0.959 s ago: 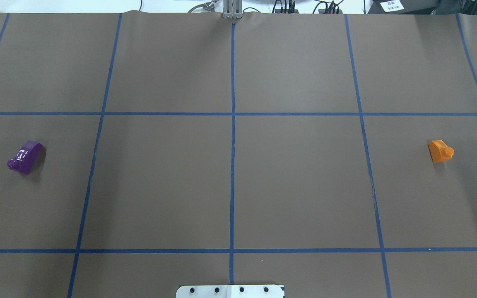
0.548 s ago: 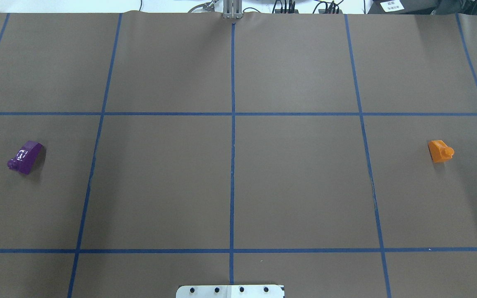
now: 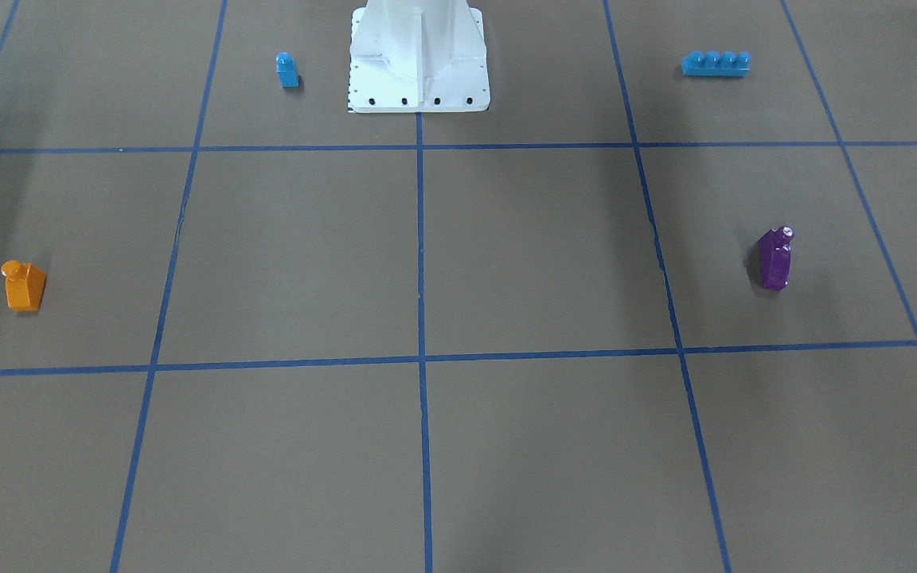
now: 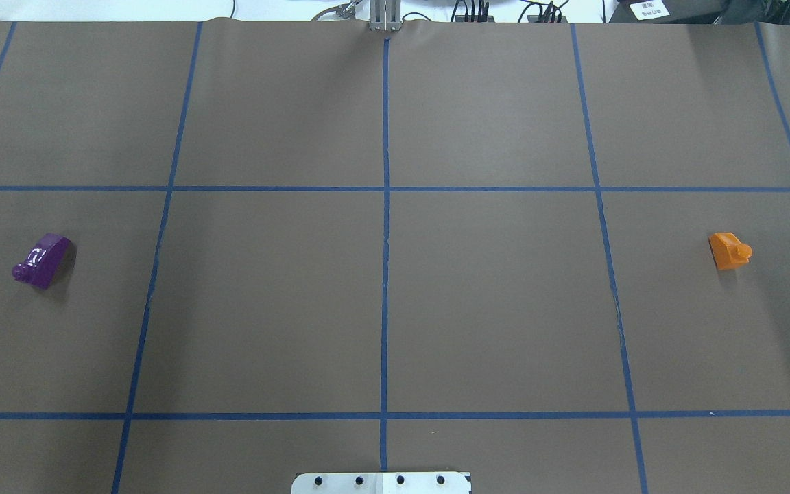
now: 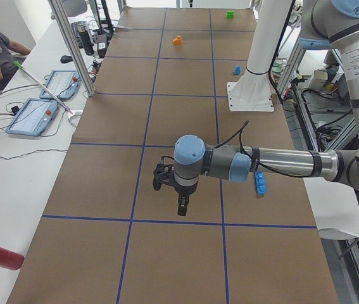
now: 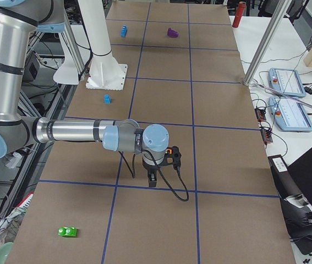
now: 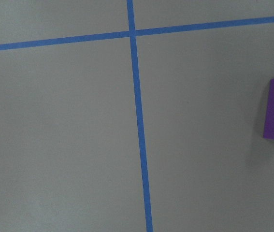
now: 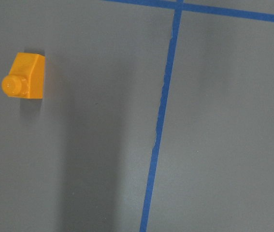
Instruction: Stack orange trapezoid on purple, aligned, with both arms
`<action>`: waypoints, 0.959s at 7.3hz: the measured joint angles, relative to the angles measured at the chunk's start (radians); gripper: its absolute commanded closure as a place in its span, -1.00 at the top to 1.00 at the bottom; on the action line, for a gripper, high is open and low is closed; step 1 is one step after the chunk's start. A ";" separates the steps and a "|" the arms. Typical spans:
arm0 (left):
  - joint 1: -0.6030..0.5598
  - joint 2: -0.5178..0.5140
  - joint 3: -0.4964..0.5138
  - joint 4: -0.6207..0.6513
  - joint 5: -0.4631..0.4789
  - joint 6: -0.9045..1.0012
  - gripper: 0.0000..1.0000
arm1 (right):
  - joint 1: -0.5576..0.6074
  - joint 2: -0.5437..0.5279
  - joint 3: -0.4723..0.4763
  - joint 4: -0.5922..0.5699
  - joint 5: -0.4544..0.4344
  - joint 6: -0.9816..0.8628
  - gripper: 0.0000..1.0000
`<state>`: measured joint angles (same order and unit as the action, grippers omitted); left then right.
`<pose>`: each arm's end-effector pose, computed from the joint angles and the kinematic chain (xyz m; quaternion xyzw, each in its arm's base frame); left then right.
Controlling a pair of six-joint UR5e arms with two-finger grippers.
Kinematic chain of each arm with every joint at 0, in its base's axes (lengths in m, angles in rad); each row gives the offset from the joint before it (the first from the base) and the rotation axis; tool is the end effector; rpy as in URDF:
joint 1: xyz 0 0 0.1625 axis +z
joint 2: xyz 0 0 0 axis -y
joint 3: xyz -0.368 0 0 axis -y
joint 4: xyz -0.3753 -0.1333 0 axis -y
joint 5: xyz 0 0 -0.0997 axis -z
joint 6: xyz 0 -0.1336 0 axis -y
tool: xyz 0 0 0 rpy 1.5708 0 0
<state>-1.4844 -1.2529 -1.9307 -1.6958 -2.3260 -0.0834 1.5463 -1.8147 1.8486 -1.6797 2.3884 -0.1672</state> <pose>-0.0093 -0.3766 0.5757 0.0461 0.3727 0.0321 0.9263 0.0265 -0.3796 0.6055 -0.0060 -0.3987 -0.0729 0.9142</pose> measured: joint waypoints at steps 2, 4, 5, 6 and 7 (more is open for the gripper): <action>0.002 0.000 -0.007 -0.003 -0.005 -0.002 1.00 | 0.000 0.000 0.001 0.000 0.000 0.001 1.00; 0.003 0.000 -0.009 -0.009 -0.006 -0.001 1.00 | 0.000 0.000 0.001 0.001 0.000 0.001 1.00; 0.004 -0.001 -0.009 -0.018 -0.006 -0.001 1.00 | 0.000 0.000 0.003 0.001 0.001 0.002 1.00; 0.010 -0.003 -0.009 -0.027 -0.006 -0.002 1.00 | 0.000 0.001 0.004 0.001 0.002 0.002 1.00; 0.029 -0.008 -0.009 -0.033 -0.005 -0.002 1.00 | 0.000 0.001 0.002 0.001 0.002 0.002 1.00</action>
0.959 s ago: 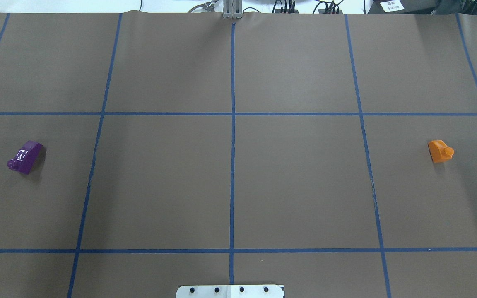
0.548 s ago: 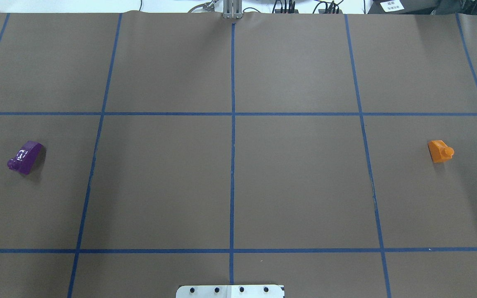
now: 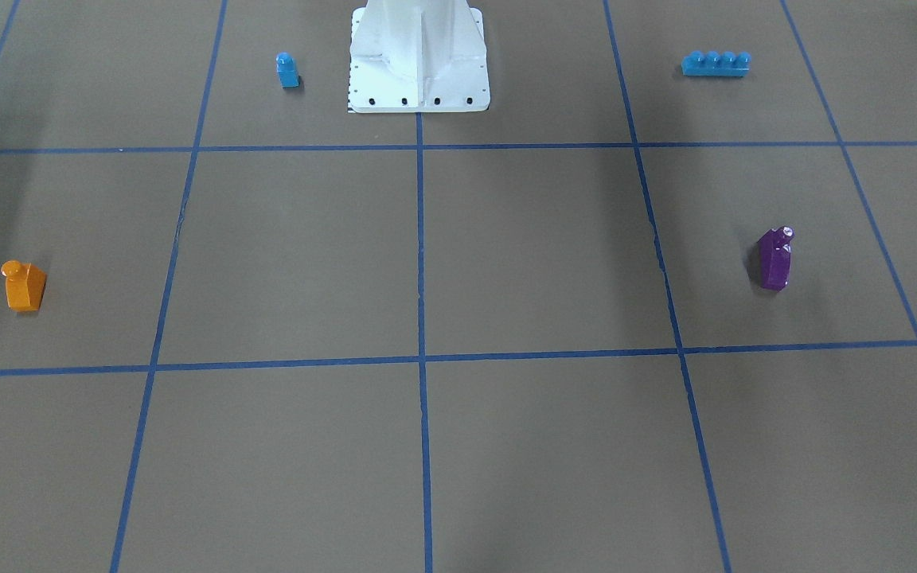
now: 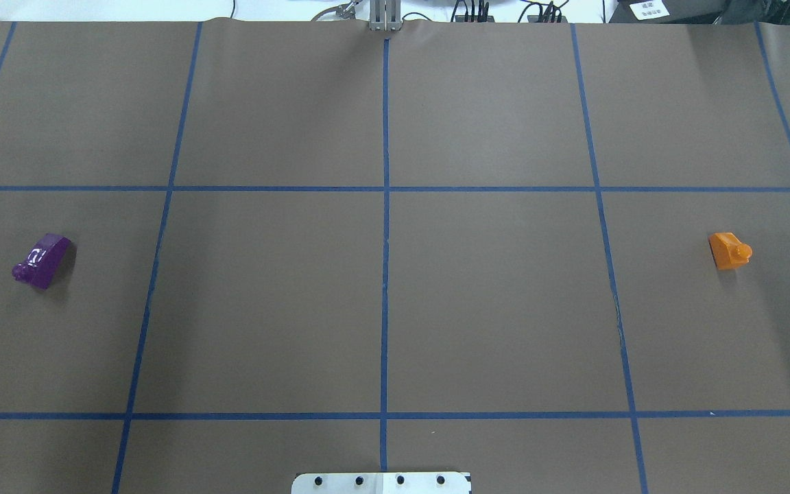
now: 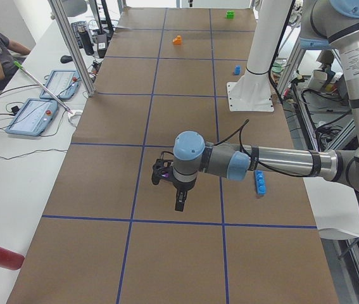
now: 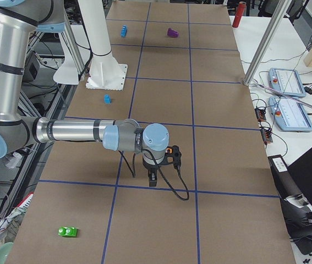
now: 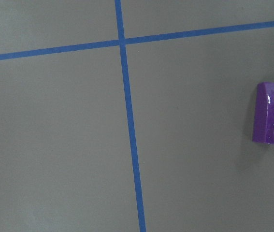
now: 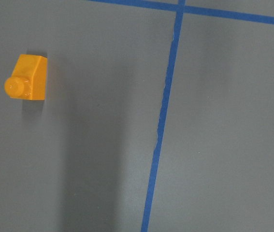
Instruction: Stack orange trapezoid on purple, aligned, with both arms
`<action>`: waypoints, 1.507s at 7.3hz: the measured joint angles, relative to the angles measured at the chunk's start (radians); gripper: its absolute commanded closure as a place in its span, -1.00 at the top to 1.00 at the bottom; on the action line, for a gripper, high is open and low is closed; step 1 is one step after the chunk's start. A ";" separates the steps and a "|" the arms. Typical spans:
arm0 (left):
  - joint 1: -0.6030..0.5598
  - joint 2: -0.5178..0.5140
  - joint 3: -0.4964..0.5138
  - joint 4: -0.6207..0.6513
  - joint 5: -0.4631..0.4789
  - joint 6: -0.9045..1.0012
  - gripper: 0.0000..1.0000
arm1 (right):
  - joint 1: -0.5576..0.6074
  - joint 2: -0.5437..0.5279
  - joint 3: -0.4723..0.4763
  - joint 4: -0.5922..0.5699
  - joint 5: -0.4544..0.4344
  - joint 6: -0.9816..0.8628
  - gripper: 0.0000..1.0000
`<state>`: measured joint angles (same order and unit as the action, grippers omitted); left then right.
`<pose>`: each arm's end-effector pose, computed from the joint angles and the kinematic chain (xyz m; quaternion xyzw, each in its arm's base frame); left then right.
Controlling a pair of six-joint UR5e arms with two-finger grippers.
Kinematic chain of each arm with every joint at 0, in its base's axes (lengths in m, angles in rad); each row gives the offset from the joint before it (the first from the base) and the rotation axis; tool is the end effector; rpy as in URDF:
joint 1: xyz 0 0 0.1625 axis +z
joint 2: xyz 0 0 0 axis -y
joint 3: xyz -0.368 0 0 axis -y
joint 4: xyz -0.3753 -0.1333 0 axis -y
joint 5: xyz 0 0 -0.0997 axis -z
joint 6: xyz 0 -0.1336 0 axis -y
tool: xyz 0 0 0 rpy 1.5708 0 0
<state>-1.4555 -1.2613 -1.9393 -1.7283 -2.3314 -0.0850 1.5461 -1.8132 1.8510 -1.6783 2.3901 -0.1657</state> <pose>0.0029 -0.3829 0.5640 0.0629 0.3772 0.0541 0.9224 0.0263 -0.3806 0.6035 -0.0038 -0.3993 -0.0733 0.9139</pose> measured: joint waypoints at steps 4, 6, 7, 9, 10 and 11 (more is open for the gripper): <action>0.177 -0.061 0.009 -0.019 0.010 -0.069 1.00 | -0.001 0.001 -0.011 -0.001 0.000 0.000 1.00; 0.348 -0.135 0.020 -0.033 0.039 -0.258 1.00 | -0.001 0.004 -0.022 -0.001 0.003 0.001 1.00; 0.419 -0.165 0.031 -0.036 0.081 -0.316 1.00 | -0.001 0.004 -0.023 -0.001 0.004 0.001 1.00; 0.477 -0.207 0.088 -0.051 0.124 -0.363 1.00 | -0.001 0.005 -0.024 -0.001 0.005 0.000 1.00; 0.484 -0.232 0.119 -0.056 0.125 -0.389 1.00 | -0.001 0.004 -0.024 -0.001 0.006 0.000 1.00; 0.493 -0.254 0.139 -0.058 0.125 -0.416 1.00 | -0.001 0.004 -0.024 -0.001 0.006 0.000 1.00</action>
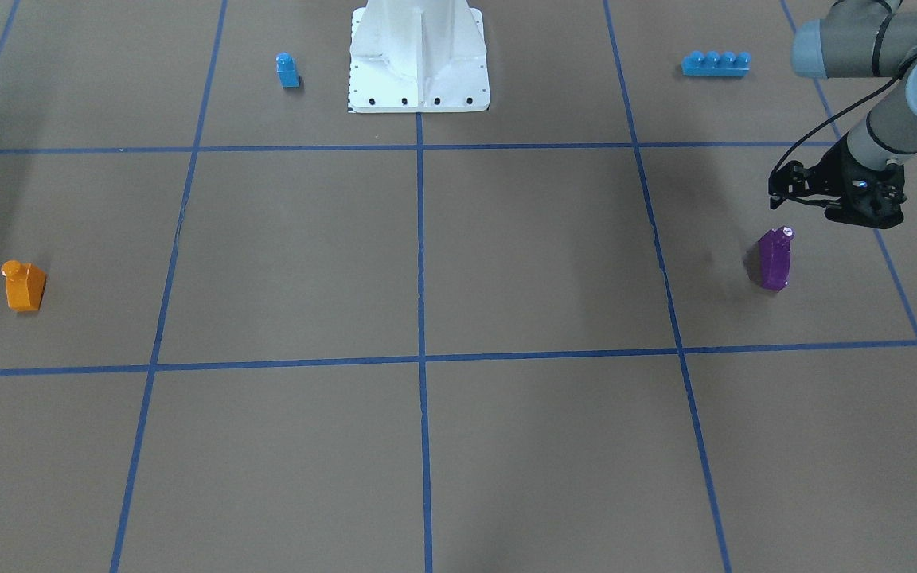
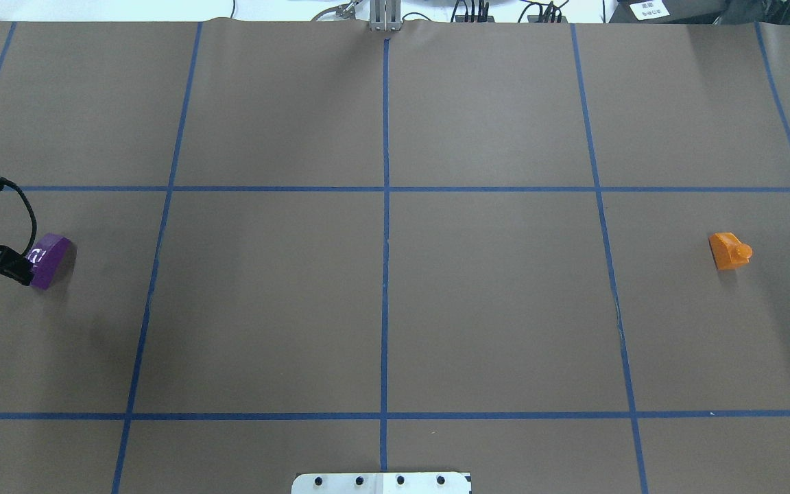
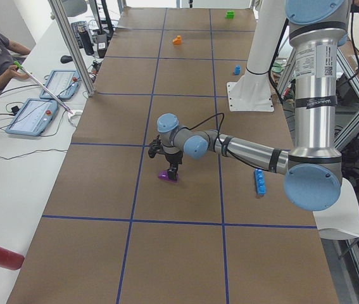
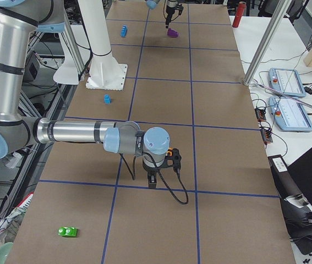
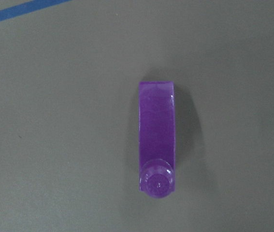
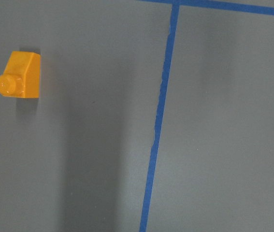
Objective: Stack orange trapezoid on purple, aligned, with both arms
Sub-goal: 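Lower the left gripper onto the purple trapezoid block and close it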
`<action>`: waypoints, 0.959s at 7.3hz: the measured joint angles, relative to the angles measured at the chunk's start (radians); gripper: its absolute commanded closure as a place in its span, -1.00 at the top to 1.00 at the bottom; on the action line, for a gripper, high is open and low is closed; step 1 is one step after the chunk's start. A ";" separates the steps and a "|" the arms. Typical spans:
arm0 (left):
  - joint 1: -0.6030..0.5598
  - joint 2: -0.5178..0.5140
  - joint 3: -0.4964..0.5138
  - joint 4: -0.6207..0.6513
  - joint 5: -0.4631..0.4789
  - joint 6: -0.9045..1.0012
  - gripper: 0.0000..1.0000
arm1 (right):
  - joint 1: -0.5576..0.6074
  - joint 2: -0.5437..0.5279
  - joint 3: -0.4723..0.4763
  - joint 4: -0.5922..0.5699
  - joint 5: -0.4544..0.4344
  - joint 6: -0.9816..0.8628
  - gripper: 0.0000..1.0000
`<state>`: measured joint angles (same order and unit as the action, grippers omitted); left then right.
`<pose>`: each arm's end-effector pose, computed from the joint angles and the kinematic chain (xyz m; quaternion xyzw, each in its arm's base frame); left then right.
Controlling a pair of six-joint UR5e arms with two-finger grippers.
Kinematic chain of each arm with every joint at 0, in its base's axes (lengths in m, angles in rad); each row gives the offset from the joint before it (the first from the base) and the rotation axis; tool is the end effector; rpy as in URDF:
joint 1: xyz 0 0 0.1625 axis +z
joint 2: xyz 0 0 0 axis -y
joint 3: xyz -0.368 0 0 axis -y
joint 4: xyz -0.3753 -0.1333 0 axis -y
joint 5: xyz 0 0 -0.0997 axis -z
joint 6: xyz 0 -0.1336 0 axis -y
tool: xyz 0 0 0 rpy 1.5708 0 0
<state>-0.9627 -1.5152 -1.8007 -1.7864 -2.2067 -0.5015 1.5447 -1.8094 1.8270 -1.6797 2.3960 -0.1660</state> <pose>0.2312 -0.4266 0.5264 -0.0051 0.3576 0.1101 0.9273 0.0252 -0.3801 0.6128 -0.0137 -0.4025 -0.0695 0.9127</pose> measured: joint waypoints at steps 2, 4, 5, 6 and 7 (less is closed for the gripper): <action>0.014 -0.025 0.040 -0.004 0.004 -0.019 0.99 | -0.001 0.000 -0.001 0.000 0.000 -0.002 1.00; 0.021 -0.050 0.093 -0.033 0.004 -0.024 0.91 | -0.002 0.001 0.000 0.000 0.000 -0.001 1.00; 0.025 -0.055 0.117 -0.059 0.002 -0.026 0.50 | -0.002 0.001 0.000 0.000 0.000 -0.001 1.00; 0.027 -0.057 0.129 -0.079 0.001 -0.028 0.05 | -0.003 0.001 -0.001 0.000 0.000 -0.001 1.00; 0.028 -0.058 0.134 -0.087 0.000 -0.030 -0.14 | -0.003 0.001 -0.001 0.000 0.000 -0.001 1.00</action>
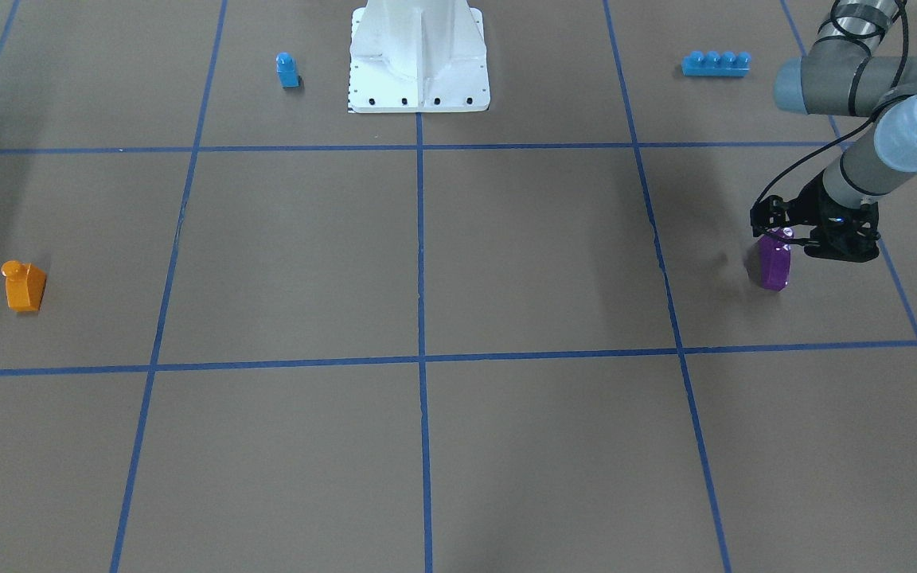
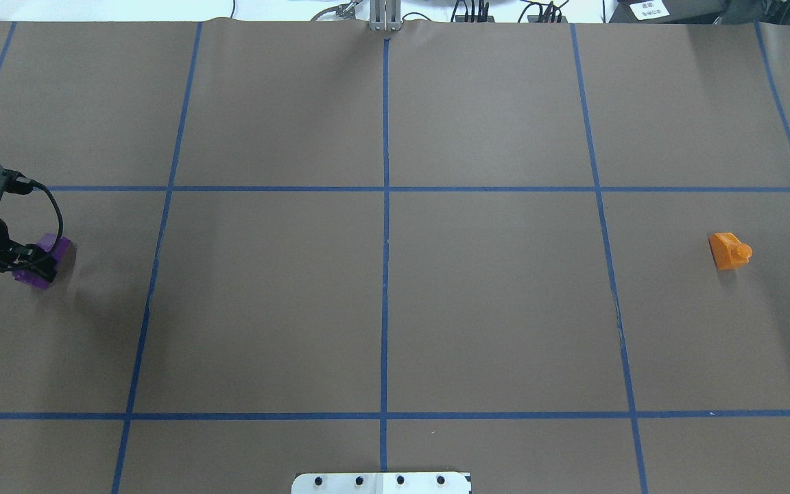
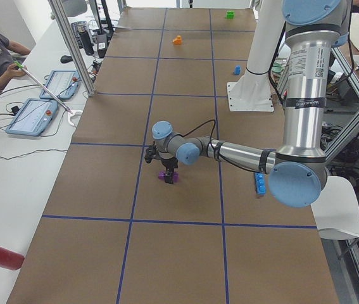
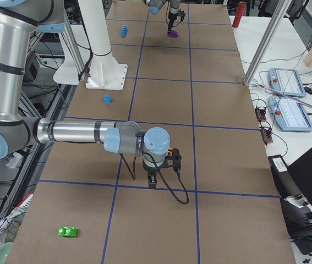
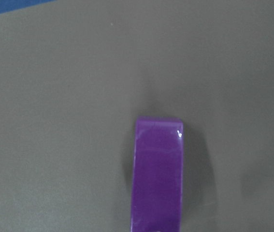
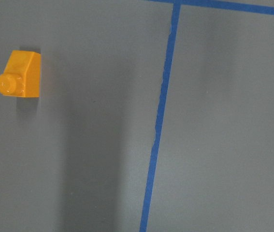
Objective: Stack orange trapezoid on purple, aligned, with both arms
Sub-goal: 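Lower the left gripper onto the purple trapezoid block and close it, then carry the purple block with the left gripper to the table center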
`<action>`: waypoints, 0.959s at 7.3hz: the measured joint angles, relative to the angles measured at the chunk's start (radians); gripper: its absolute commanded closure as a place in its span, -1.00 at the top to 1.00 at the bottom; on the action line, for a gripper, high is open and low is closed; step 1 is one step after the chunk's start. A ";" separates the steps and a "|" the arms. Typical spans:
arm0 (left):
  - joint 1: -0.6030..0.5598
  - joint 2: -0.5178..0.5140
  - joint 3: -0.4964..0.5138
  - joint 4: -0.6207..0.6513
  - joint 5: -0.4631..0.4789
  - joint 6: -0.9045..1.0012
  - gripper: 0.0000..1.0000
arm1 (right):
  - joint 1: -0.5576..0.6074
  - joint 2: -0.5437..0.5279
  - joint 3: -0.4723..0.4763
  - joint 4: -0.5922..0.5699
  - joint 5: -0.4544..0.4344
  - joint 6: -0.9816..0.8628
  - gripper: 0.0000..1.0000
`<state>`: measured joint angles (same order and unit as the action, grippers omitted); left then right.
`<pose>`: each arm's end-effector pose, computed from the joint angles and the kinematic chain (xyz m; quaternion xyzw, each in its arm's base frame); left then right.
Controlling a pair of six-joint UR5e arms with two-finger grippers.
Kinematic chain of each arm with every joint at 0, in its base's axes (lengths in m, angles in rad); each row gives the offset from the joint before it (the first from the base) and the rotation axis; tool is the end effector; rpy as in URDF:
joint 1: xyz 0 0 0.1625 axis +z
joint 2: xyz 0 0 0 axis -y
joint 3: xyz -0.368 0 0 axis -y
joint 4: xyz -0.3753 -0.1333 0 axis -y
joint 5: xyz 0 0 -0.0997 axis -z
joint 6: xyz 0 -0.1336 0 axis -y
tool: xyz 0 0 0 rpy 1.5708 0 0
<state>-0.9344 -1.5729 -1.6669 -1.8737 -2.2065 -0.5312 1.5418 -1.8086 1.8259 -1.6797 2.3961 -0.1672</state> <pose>0.2585 -0.4407 0.5537 -0.0109 0.3598 0.1111 0.9263 0.0241 -0.3804 0.6130 -0.0142 -0.4026 -0.0714 0.9125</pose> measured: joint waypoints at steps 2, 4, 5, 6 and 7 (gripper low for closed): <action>0.005 0.000 0.006 -0.003 0.001 -0.001 -0.99 | 0.000 0.000 0.000 0.000 0.000 0.000 1.00; 0.011 -0.007 0.002 -0.002 -0.002 -0.016 -1.00 | 0.000 0.001 0.000 0.000 0.000 0.001 1.00; 0.012 -0.025 -0.010 0.004 -0.022 -0.046 -1.00 | 0.000 0.002 0.001 0.000 0.000 0.001 1.00; 0.012 -0.050 -0.034 0.012 -0.059 -0.097 -1.00 | 0.000 0.003 0.001 0.000 0.000 -0.001 1.00; 0.017 -0.095 -0.068 0.025 -0.088 -0.174 -1.00 | 0.000 0.003 0.003 0.001 0.000 -0.003 1.00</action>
<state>-0.9176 -1.6678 -1.7348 -1.8487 -2.2941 -0.7053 1.5416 -1.8060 1.8285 -1.6788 2.3964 -0.1705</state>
